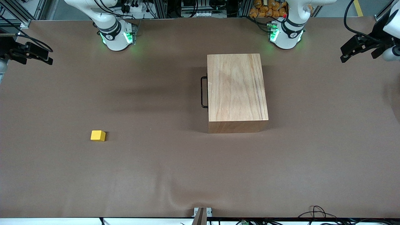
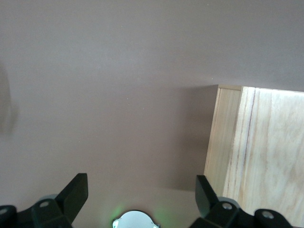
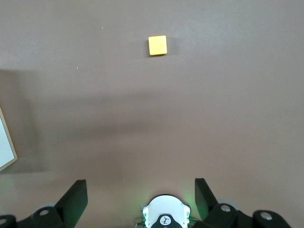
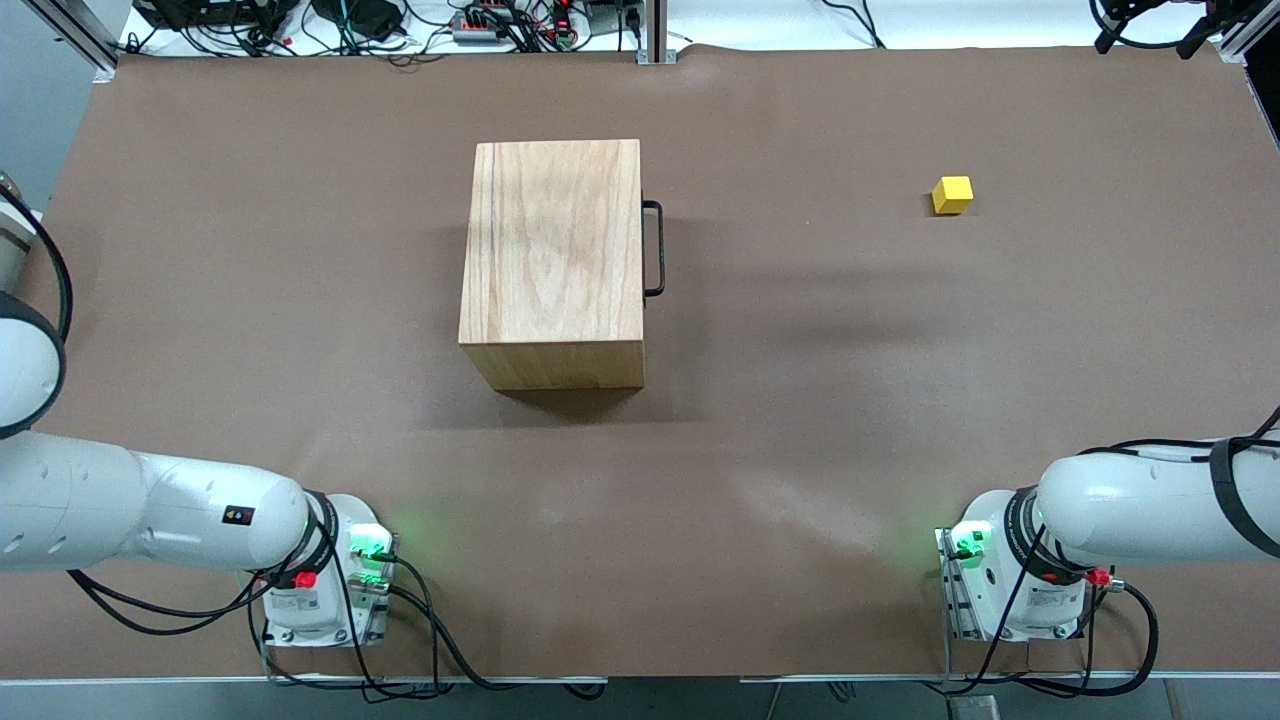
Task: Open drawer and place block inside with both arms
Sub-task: 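Move the left gripper toward the wooden box's drawer handle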
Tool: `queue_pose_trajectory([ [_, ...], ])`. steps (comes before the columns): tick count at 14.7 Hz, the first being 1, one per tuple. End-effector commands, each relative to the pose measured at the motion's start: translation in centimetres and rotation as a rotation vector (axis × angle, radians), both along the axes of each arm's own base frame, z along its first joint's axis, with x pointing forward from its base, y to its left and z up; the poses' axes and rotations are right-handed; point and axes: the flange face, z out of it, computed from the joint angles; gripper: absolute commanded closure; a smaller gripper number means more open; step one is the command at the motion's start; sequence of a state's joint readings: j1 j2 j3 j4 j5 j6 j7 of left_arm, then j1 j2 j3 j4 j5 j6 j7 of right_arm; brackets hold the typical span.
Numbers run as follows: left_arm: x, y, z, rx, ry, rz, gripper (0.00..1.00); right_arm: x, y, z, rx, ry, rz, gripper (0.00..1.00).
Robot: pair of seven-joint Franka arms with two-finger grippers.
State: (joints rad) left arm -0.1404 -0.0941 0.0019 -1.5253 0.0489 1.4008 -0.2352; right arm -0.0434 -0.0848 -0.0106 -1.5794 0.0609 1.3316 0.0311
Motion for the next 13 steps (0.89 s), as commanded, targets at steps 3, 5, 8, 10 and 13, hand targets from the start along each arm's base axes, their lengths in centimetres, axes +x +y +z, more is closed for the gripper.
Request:
queue_pose_trajectory([
  [3,0.8,-1.8,-0.7,-0.008,0.022,-0.039,0.0,-0.3,-2.1,-1.4,0.019,0.033,-0.04,0.0],
  [5,1.2,-2.8,-1.4,-0.006,0.031,-0.056,0.0,0.1,-2.3,-2.6,0.021,0.054,-0.042,0.0],
  [8,1.9,-3.3,-1.7,-0.006,0.033,-0.064,0.0,0.7,-2.3,-3.0,0.023,0.053,-0.041,0.0],
  [10,2.1,-3.4,-1.6,-0.007,0.03,-0.066,0.0,0.9,-2.0,-2.9,0.02,0.032,-0.038,0.0],
  [13,2.1,-3.9,-1.3,-0.01,0.023,-0.077,0.0,1.4,-2.3,-2.7,0.016,-0.003,-0.045,0.0],
])
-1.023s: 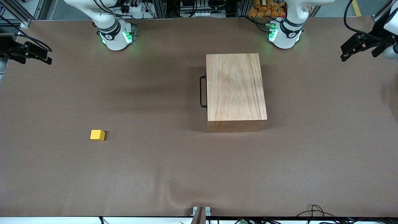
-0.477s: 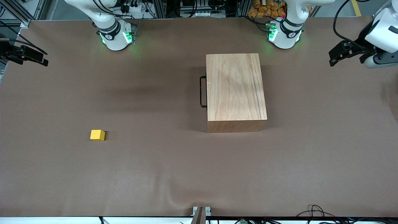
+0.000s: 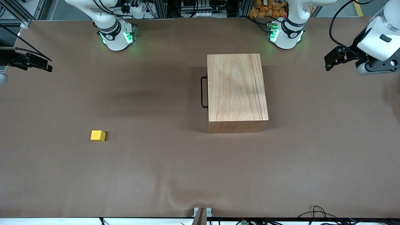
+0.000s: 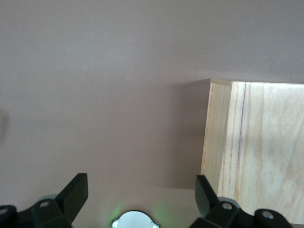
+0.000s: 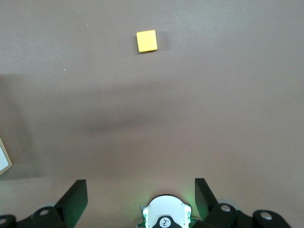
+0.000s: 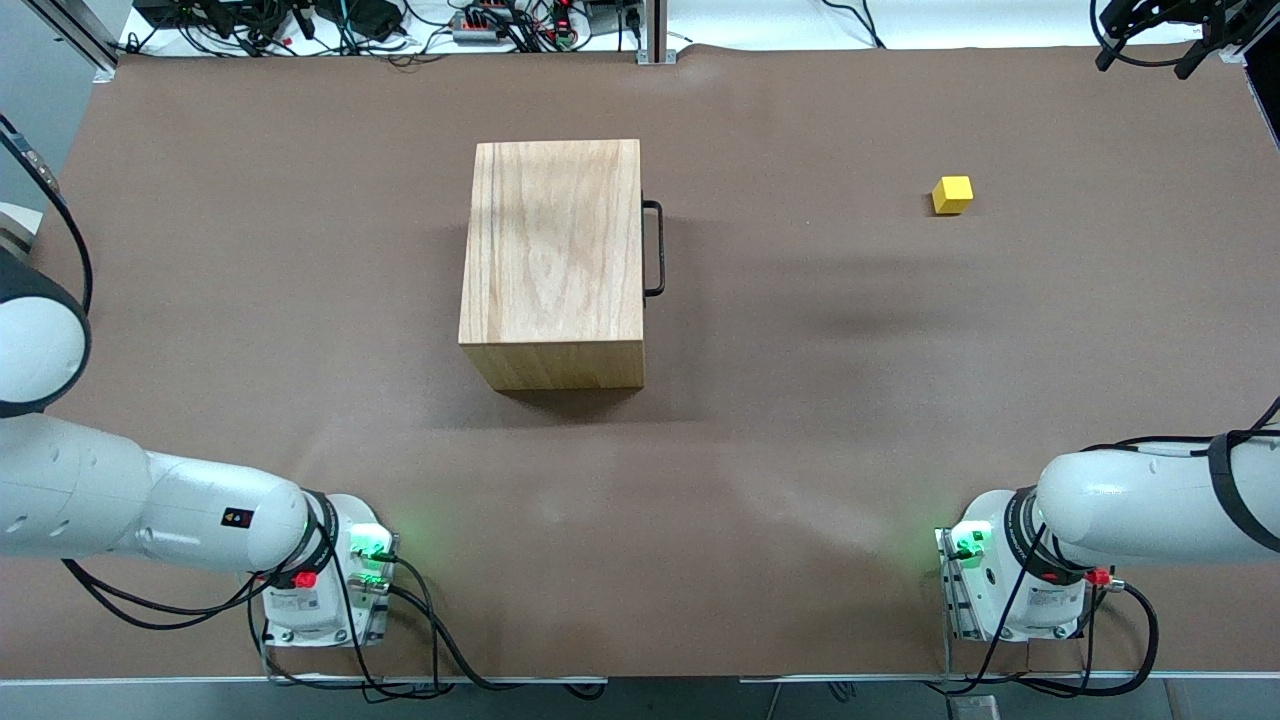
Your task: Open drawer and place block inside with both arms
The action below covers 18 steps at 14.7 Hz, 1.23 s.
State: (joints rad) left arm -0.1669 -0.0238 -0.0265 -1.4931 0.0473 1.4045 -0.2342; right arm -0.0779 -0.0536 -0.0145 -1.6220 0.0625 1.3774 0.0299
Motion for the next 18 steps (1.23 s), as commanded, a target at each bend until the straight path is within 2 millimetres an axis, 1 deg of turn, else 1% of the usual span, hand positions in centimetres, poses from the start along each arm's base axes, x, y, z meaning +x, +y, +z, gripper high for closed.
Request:
queue_pose_trajectory([
  [1,0.3,-1.6,0.5,-0.013,-0.005,-0.037,0.0,0.2,-0.8,0.5,0.006,-0.042,-0.012,0.0],
  [2,0.2,-1.7,0.5,-0.006,-0.006,-0.048,0.0,0.2,-1.8,0.5,0.009,-0.044,-0.032,0.0],
  [3,0.2,-1.8,0.5,-0.006,-0.005,-0.074,0.0,0.3,-2.4,0.1,0.009,-0.039,-0.045,0.0],
  [4,0.3,-1.8,0.4,-0.007,-0.003,-0.086,0.0,0.3,-2.5,0.3,0.008,-0.045,-0.047,0.0],
  [6,0.3,-2.2,0.2,-0.013,0.0,-0.093,0.0,0.2,-2.9,-0.5,0.009,-0.027,-0.054,0.0],
  [7,0.3,-3.3,0.1,-0.014,-0.004,-0.114,0.0,0.3,-3.3,-1.0,0.009,-0.021,-0.062,0.0],
  [9,0.7,-5.2,-1.2,-0.011,0.014,-0.146,0.0,0.1,-4.4,-1.0,0.012,-0.014,-0.083,0.0],
  [11,0.8,-7.6,-2.5,-0.003,0.034,-0.176,0.0,0.0,-4.1,-1.2,0.014,0.001,-0.076,0.0],
  [12,0.8,-8.8,-3.1,-0.004,0.035,-0.198,0.0,0.1,-3.8,-1.8,0.015,0.012,-0.072,0.0],
  [14,0.8,-9.6,-3.2,-0.007,0.025,-0.208,0.0,-0.1,-4.0,-3.1,0.019,0.039,-0.075,0.0],
  [15,0.7,-10.5,-3.4,-0.01,0.024,-0.222,0.0,-0.4,-4.1,-3.6,0.021,0.056,-0.078,0.0],
  [16,0.7,-11.5,-3.8,-0.015,0.025,-0.233,0.0,-0.8,-4.2,-3.8,0.024,0.074,-0.08,0.0],
  [17,0.7,-13.2,-4.7,-0.011,0.026,-0.242,0.0,-1.4,-4.4,-3.2,0.027,0.092,-0.084,0.0],
  [18,0.8,-15.0,-5.6,-0.012,0.026,-0.232,0.0,-1.5,-4.1,-2.4,0.025,0.079,-0.079,0.0],
])
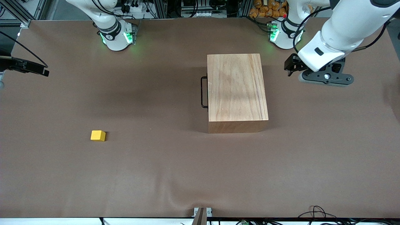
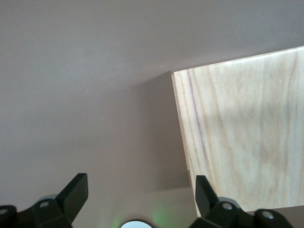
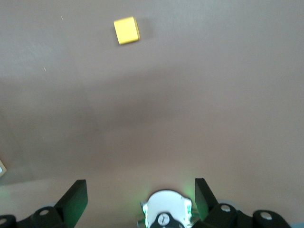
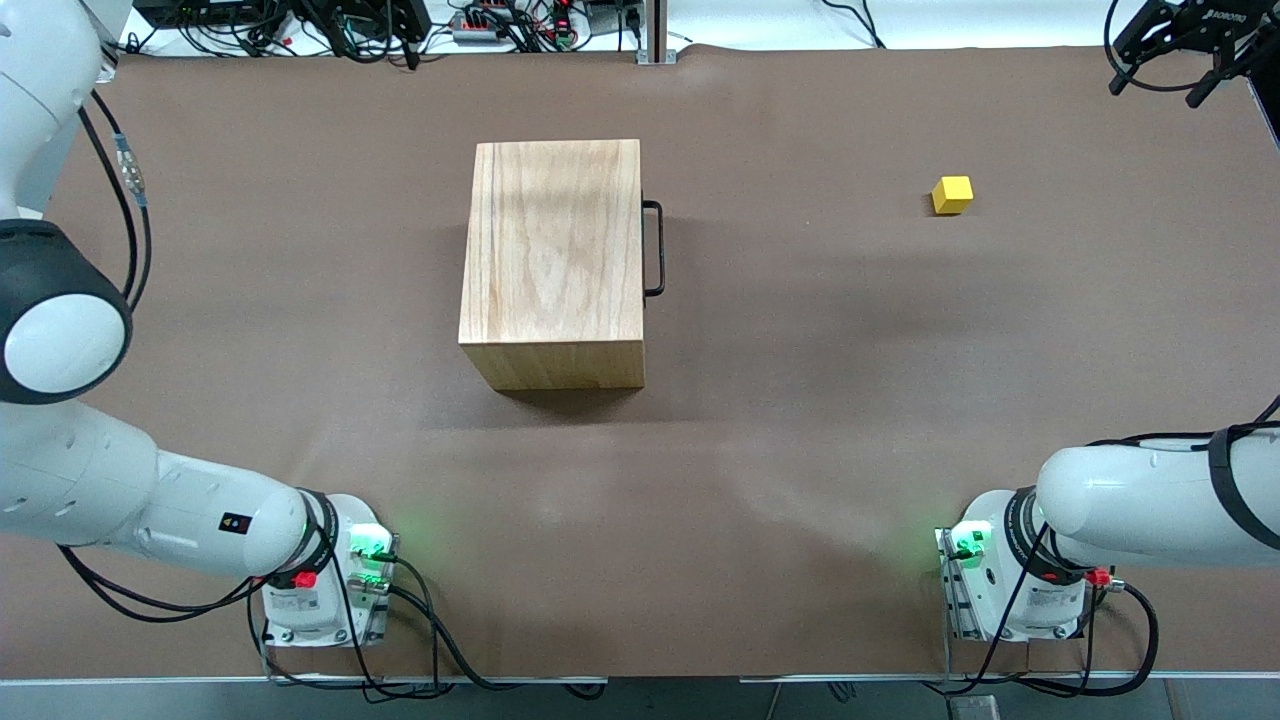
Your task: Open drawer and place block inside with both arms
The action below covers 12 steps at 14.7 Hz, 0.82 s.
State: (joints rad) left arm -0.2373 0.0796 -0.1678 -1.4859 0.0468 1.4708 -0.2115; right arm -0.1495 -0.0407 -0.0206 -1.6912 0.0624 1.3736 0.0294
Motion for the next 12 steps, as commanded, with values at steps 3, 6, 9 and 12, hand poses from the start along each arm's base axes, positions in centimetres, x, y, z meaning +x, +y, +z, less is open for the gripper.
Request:
queue_pose_trajectory([
  [3,1.2,-8.2,-3.8,0.022,-0.004,0.065,0.0,0.0,0.3,1.3,-0.005,-0.051,0.007,0.0],
  [6,1.3,-13.6,-6.4,0.069,-0.027,0.117,0.0,0.0,0.2,0.6,-0.007,-0.046,0.007,0.0],
  [9,1.7,-18.0,-8.8,0.05,-0.052,0.193,0.0,0.5,-0.3,-0.2,-0.013,-0.06,-0.002,0.0],
  [12,1.0,-23.5,-11.3,0.009,-0.087,0.263,0.0,0.4,-0.5,-1.0,-0.012,-0.056,-0.007,0.0],
])
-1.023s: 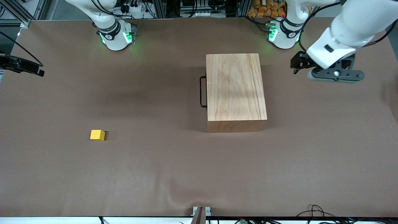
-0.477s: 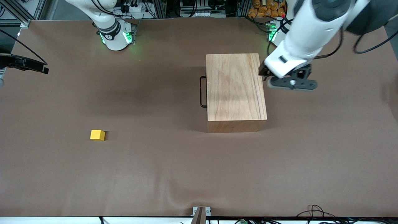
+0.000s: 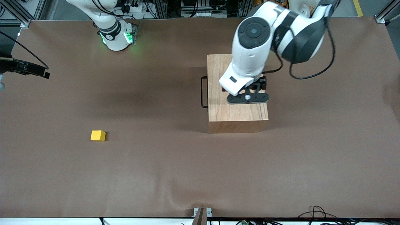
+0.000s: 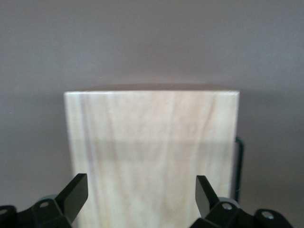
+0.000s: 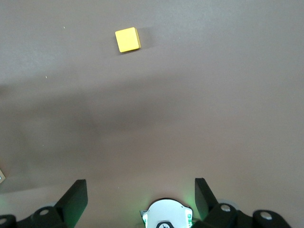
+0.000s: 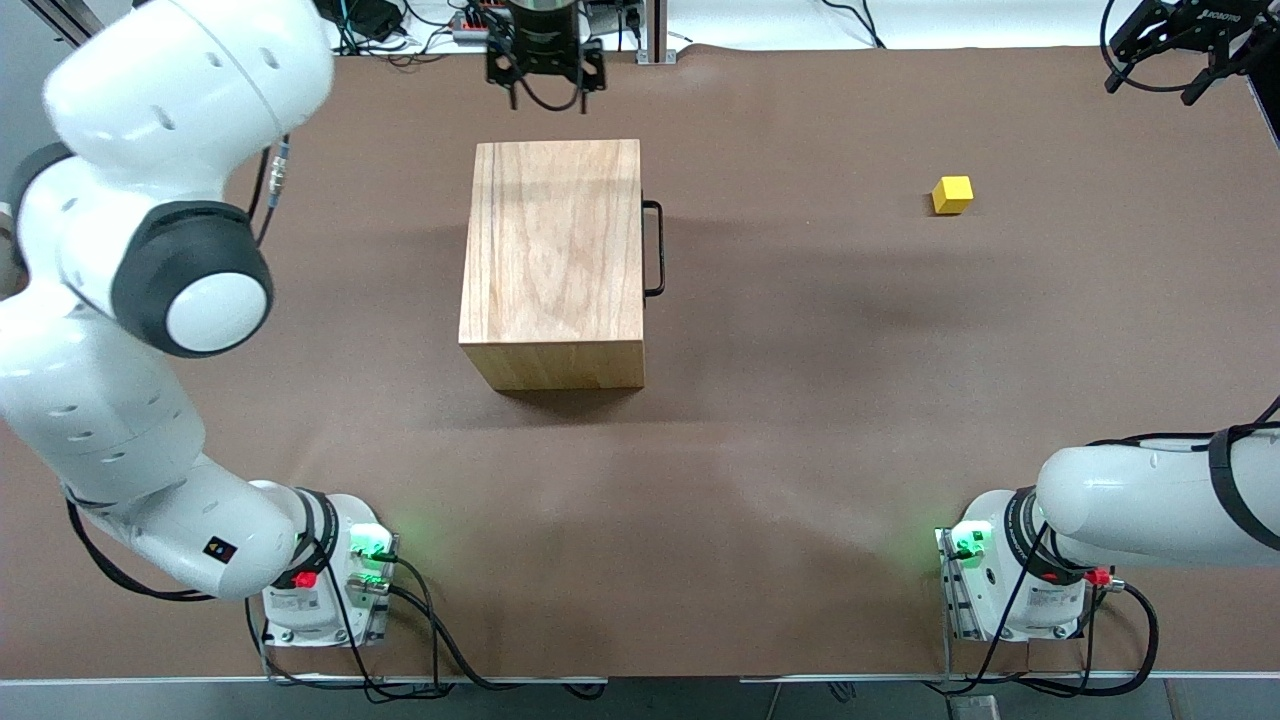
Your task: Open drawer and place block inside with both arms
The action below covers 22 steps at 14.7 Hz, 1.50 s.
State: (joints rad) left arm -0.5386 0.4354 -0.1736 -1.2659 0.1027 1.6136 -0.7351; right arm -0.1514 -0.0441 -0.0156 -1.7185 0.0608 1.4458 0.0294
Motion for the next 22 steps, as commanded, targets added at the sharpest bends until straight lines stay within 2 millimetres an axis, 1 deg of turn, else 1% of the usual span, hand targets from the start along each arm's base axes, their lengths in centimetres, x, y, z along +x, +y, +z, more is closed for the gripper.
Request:
queue_pose_trajectory([
  [1,-0.4,-5.8,-1.9,-0.014,-0.048,0.071,0.0,0.1,-0.4,-0.9,-0.005,-0.017,-0.002,0.0],
  [2,-0.9,-7.9,-3.0,-0.008,-0.06,0.108,0.0,0.2,-0.3,-1.7,-0.006,-0.02,-0.002,0.0],
  [3,-1.4,-9.5,-3.7,0.0,-0.074,0.135,0.0,0.3,-0.2,-2.1,-0.006,-0.021,0.0,0.0],
  [6,-3.4,-12.7,-6.7,0.044,-0.099,0.126,0.0,0.2,-0.3,-2.5,-0.009,-0.014,-0.001,0.0],
  [8,-5.1,-15.4,-9.1,0.047,-0.136,0.175,0.0,0.3,-0.1,-4.2,-0.011,-0.018,0.001,0.0],
  [9,-5.5,-16.1,-9.9,0.051,-0.148,0.17,0.0,0.3,-0.1,-5.0,-0.011,-0.021,0.0,0.0],
  [12,-7.3,-18.0,-12.7,0.08,-0.147,0.14,0.0,0.0,0.2,-5.4,-0.01,-0.016,0.004,0.0],
  [14,-8.1,-19.0,-13.6,0.09,-0.157,0.124,0.0,-0.4,0.1,-6.5,-0.01,-0.011,0.002,0.0],
  [16,-8.9,-19.6,-14.2,0.101,-0.158,0.112,0.0,-0.8,0.3,-6.8,-0.01,-0.012,0.004,0.0],
  [17,-9.6,-20.1,-15.1,0.113,-0.153,0.098,0.0,-0.9,0.3,-7.1,-0.01,-0.009,0.004,0.0],
  [18,-9.5,-20.0,-15.8,0.126,-0.157,0.099,0.0,-1.1,0.3,-7.2,-0.01,-0.011,0.004,0.0],
  [19,-10.2,-20.5,-16.2,0.134,-0.158,0.083,0.0,-1.4,0.4,-7.0,-0.01,-0.012,0.004,0.0],
  [22,-10.8,-20.6,-17.0,0.168,-0.156,0.059,0.0,-3.0,0.2,-8.2,-0.01,-0.001,-0.005,0.0],
])
